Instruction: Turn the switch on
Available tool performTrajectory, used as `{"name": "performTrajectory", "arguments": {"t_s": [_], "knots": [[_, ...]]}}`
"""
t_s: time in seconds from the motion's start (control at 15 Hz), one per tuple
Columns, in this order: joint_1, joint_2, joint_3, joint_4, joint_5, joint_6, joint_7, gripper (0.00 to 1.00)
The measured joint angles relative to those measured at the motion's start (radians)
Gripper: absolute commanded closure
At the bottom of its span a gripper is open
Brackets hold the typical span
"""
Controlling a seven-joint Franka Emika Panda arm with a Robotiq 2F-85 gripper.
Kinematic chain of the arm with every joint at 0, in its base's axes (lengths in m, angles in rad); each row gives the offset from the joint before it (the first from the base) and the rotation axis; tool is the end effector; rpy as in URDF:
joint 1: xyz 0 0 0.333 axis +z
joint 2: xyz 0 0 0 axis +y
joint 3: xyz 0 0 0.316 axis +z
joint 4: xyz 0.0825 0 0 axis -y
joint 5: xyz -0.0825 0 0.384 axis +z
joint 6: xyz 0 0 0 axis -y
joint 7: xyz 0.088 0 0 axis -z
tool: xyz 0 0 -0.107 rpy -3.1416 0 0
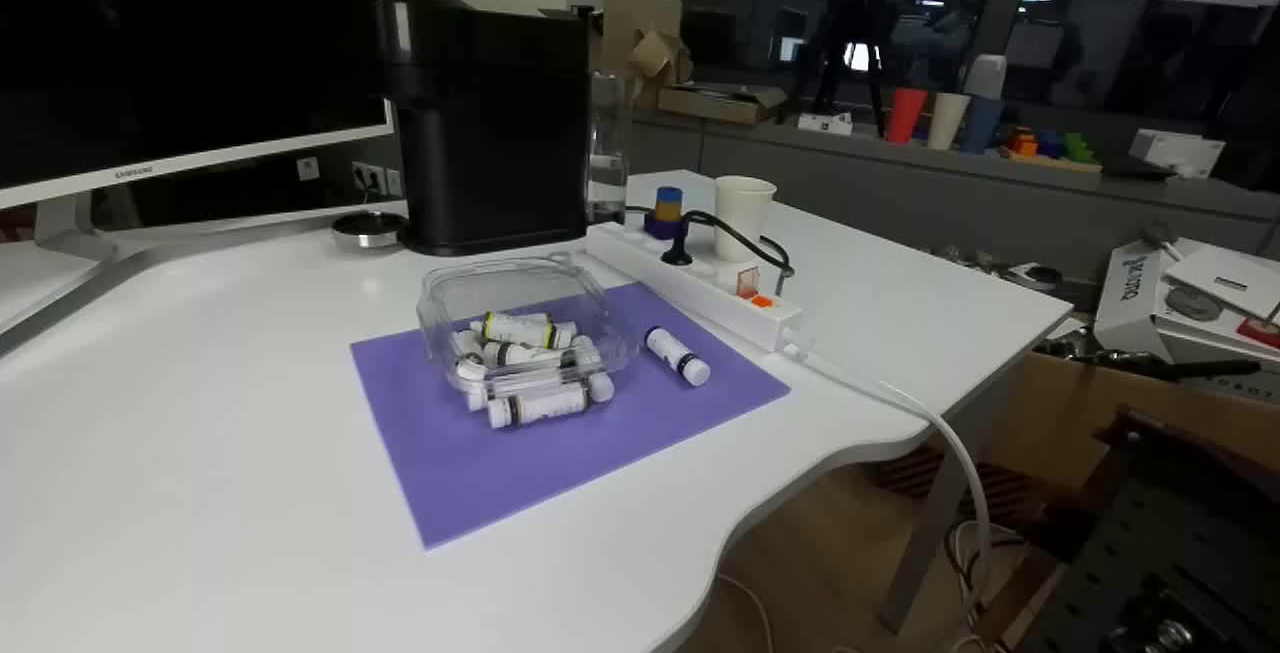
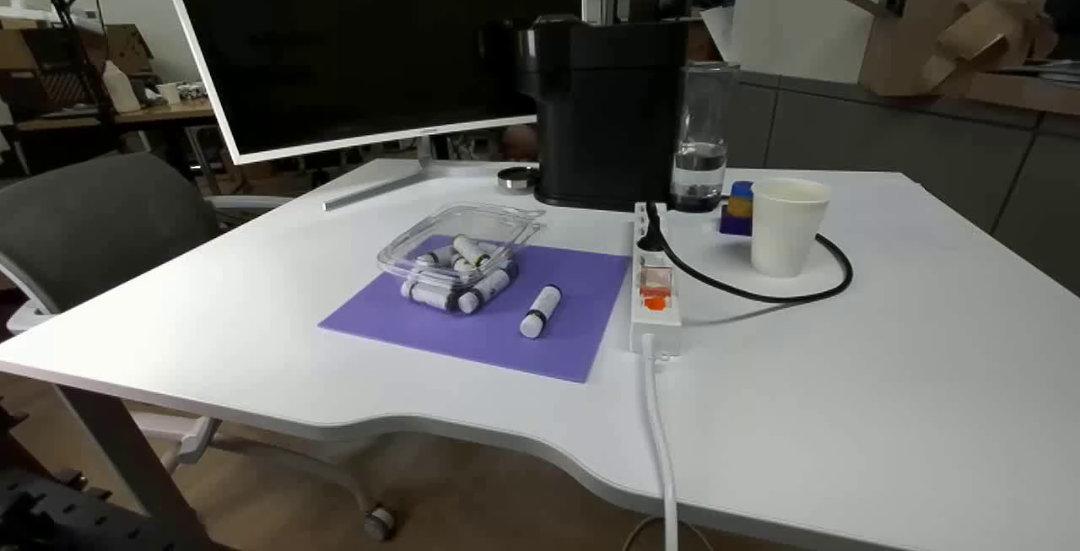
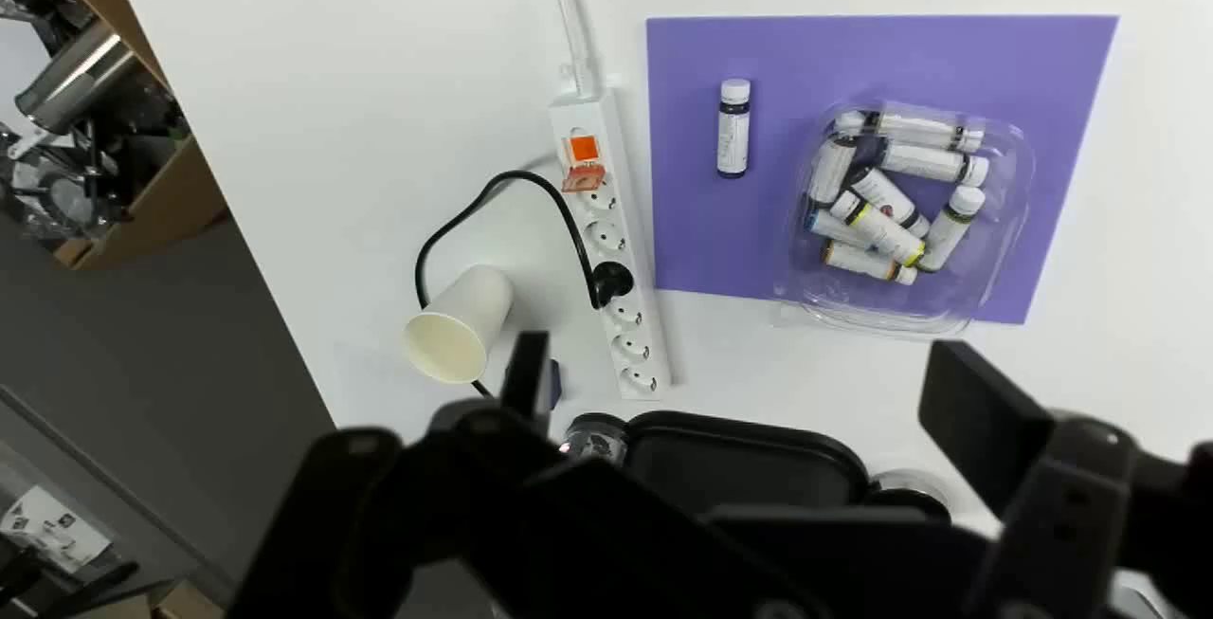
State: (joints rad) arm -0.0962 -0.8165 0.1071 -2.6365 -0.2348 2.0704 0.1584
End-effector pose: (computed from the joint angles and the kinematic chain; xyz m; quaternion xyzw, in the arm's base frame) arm 0.3313 -0.0055 0.5137 0.9808 -0.0411 0.1305 0.1388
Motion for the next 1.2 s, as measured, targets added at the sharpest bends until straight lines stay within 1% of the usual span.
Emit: {"name": "performTrajectory", "arguments": {"t_s": [0.87,1.0,1.13,1.2], "knots": [[0.0,0.001,0.0,0.0,-0.001,0.003,0.0,0.0],[-0.006,0.009,-0.007,0.0,-0.003,0.025,0.003,0.0],[-0.032,0.039,-0.025,-0.002,-0.005,0.072,0.004,0.0],[-0.051,0.065,-0.038,-0.004,-0.011,0.108,0.004,0.25]]}}
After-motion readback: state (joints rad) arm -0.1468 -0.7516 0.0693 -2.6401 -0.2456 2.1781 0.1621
